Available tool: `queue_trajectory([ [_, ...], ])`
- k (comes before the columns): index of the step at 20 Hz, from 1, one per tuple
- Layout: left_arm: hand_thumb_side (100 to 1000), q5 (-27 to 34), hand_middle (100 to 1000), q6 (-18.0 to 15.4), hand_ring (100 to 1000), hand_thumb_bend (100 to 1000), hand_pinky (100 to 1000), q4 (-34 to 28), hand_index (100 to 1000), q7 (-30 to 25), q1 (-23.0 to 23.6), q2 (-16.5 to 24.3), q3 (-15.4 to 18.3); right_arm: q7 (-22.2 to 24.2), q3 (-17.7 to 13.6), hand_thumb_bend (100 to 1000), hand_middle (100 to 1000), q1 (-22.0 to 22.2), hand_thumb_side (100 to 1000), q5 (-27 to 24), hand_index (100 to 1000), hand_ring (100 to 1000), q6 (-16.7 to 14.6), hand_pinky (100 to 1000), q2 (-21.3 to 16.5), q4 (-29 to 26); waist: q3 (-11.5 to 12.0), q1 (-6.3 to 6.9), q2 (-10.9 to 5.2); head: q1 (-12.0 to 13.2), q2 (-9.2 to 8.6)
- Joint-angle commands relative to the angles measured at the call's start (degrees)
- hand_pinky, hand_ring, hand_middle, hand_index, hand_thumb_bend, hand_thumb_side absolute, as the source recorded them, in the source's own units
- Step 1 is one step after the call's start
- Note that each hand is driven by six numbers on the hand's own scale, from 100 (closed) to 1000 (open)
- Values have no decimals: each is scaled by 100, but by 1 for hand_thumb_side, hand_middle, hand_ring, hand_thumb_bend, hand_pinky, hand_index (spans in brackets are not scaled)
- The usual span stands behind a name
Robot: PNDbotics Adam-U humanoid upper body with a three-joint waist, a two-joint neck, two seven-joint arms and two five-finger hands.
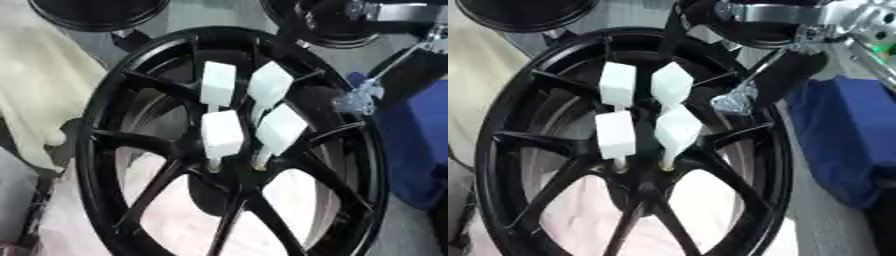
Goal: Pull the pin out of the wheel hub.
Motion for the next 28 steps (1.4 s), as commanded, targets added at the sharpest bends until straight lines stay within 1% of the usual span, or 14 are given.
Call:
queue_trajectory([
  [1,826,-6,648,-32,689,235,856,-118,749,7,-53,75,78,-65,-73,294,736,-98,300,154,793,795,-10,844,-3,162,55,7,-60,-104,-109],
  [6,831,-6,649,-30,690,235,856,-118,749,19,-48,41,90,-100,-44,285,732,-131,259,358,797,793,-123,844,149,494,170,-45,19,-189,-132],
  [10,835,-5,649,-19,690,235,857,-118,749,8,-44,22,93,-126,-21,279,731,-151,257,466,797,792,-218,843,234,707,217,-81,67,-221,-139],
  [15,839,3,650,-9,691,236,858,-118,750,18,-22,12,107,-38,10,286,731,-163,249,504,803,794,-297,844,265,764,214,-121,96,-208,-117],
  [18,842,-2,651,-3,657,234,858,-118,750,-4,-13,11,107,45,7,288,732,-165,257,502,810,793,-306,843,267,774,209,-138,105,-203,-100],
  [21,844,-2,651,20,636,233,859,-118,750,8,17,14,123,78,-33,276,731,-168,267,355,812,791,-288,844,255,767,193,-145,106,-176,-78],
  [24,847,5,652,29,628,232,860,-118,750,-2,35,25,126,100,-101,269,733,-196,298,78,816,788,-248,842,209,693,167,-153,95,-151,-46],
  [25,848,12,652,34,628,232,860,-118,751,-8,40,30,127,110,-125,249,734,-208,378,-61,821,786,-217,842,195,666,158,-156,92,-147,-38],
  [26,850,19,652,40,628,231,860,-118,751,-14,45,36,129,126,-149,269,734,-223,326,-219,821,784,-179,841,181,641,151,-160,89,-144,-30],
  [28,851,27,653,57,628,230,861,-118,751,-27,58,46,133,169,-206,265,736,-254,330,-563,822,783,-98,841,148,580,137,-167,82,-140,-15],
])
